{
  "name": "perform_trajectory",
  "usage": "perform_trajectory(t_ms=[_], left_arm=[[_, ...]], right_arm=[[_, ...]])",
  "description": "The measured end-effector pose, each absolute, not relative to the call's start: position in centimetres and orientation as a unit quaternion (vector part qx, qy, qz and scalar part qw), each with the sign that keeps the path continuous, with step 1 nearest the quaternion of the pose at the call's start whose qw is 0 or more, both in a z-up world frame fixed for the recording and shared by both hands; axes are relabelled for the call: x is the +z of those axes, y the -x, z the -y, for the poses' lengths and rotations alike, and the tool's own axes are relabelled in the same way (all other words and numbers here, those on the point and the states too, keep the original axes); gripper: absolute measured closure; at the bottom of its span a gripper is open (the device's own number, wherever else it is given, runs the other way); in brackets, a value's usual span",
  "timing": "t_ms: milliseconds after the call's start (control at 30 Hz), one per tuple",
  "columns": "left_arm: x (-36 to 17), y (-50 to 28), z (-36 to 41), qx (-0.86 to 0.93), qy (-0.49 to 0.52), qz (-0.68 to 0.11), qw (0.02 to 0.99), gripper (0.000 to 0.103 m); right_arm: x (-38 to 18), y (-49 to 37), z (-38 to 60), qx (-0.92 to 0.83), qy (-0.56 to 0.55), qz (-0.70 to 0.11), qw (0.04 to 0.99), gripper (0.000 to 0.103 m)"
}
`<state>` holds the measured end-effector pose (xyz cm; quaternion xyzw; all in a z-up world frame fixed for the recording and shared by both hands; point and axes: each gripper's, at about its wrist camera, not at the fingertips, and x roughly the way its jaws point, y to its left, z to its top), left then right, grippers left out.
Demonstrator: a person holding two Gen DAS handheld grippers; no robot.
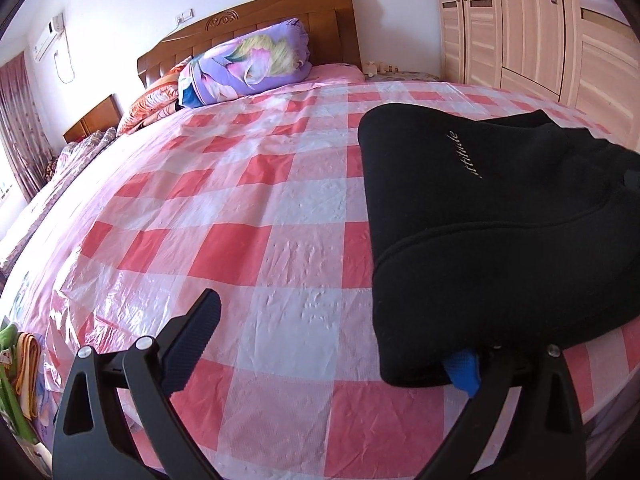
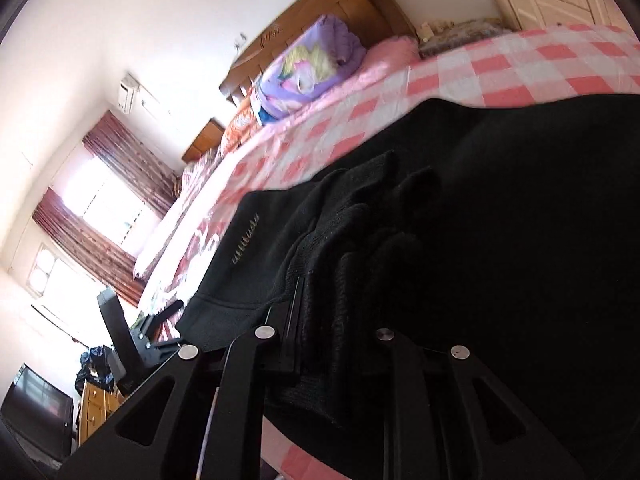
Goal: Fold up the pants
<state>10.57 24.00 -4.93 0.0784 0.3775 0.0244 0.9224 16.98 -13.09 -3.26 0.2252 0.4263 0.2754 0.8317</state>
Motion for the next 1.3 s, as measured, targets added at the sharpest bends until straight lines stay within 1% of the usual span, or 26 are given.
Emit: perform_trajectory(t_ms=[67,100,133,167,200,233,267,300,367,433,467,533,600,667,767,800,900,1000,1100,1167,1267,1300], left_arm=[[-5.0,-10.6,-24.1,0.023,-0.076,-0.380,0.921,0.003],[-4.9,-10.6,-24.1,0.024,-0.077,-0.383,0.920,0.003],[-4.8,-10.4,-24.0,0.023,-0.082,-0.387,0.918,0.004],[-4.6,-10.1,-23.8,0.018,-0.090,-0.393,0.915,0.004],[-4.3,-9.7,-23.6,0.010,-0.104,-0.399,0.911,0.004],[-3.9,-9.2,-23.3,0.003,-0.121,-0.401,0.908,0.004],[-3.5,-8.6,-23.2,-0.005,-0.136,-0.403,0.905,0.004],[-2.6,-7.6,-22.9,-0.015,-0.155,-0.403,0.902,0.004],[-1.0,-6.3,-22.7,-0.020,-0.159,-0.387,0.908,0.004],[2.0,-5.3,-22.7,-0.038,-0.121,-0.357,0.926,0.004],[2.8,-5.2,-22.5,-0.044,-0.107,-0.347,0.931,0.003],[5.0,-6.2,-21.6,-0.058,-0.057,-0.318,0.944,0.002],[5.5,-8.8,-19.8,-0.055,-0.033,-0.323,0.944,0.002],[5.0,-11.8,-17.5,-0.053,-0.035,-0.338,0.939,0.002],[2.6,-16.6,-14.0,-0.064,-0.034,-0.383,0.921,0.002],[1.4,-18.2,-12.6,-0.062,-0.048,-0.397,0.914,0.002],[-2.1,-21.6,-11.1,0.000,-0.089,-0.449,0.889,0.002],[-4.0,-22.6,-12.0,-0.003,-0.060,-0.477,0.877,0.001],[-4.0,-22.6,-12.6,-0.006,-0.049,-0.487,0.872,0.001],[-3.6,-22.2,-12.3,0.004,-0.056,-0.488,0.871,0.002],[-1.7,-20.4,-10.3,-0.020,-0.060,-0.462,0.885,0.002],[-0.8,-19.4,-8.7,-0.036,-0.075,-0.444,0.892,0.002]], right_arm=[[-4.6,-17.1,13.4,0.269,-0.234,-0.432,0.828,0.082],[-4.6,-16.7,13.6,0.265,-0.229,-0.433,0.830,0.078],[-4.3,-16.4,13.9,0.256,-0.216,-0.441,0.833,0.060],[-3.9,-16.3,14.2,0.255,-0.211,-0.443,0.833,0.052],[-3.2,-16.0,14.7,0.252,-0.207,-0.440,0.837,0.046],[-2.3,-15.4,15.5,0.244,-0.199,-0.426,0.848,0.034],[-1.3,-14.5,16.2,0.231,-0.182,-0.406,0.865,0.030],[-0.6,-13.9,16.8,0.218,-0.163,-0.392,0.879,0.030],[0.3,-12.7,18.3,0.189,-0.134,-0.375,0.898,0.030],[0.6,-11.7,21.0,0.153,-0.140,-0.368,0.907,0.029],[0.6,-11.2,22.9,0.133,-0.156,-0.365,0.908,0.026],[0.6,-10.1,25.8,0.096,-0.176,-0.354,0.914,0.025],[0.7,-8.9,28.5,0.054,-0.197,-0.344,0.916,0.025],[0.7,-7.2,31.5,0.024,-0.232,-0.328,0.915,0.023],[0.4,-4.4,36.2,-0.024,-0.274,-0.308,0.911,0.021],[0.1,-3.5,37.8,-0.039,-0.290,-0.307,0.906,0.021],[-0.8,-2.4,40.5,-0.054,-0.316,-0.320,0.892,0.021],[-2.1,-3.4,41.2,-0.049,-0.296,-0.363,0.882,0.021],[-3.3,-4.7,40.6,-0.036,-0.283,-0.394,0.874,0.021],[-3.4,-5.6,39.8,-0.027,-0.269,-0.400,0.876,0.013],[-3.4,-6.5,39.2,-0.025,-0.266,-0.411,0.872,0.009],[-3.4,-6.8,39.1,-0.027,-0.266,-0.416,0.869,0.009]])
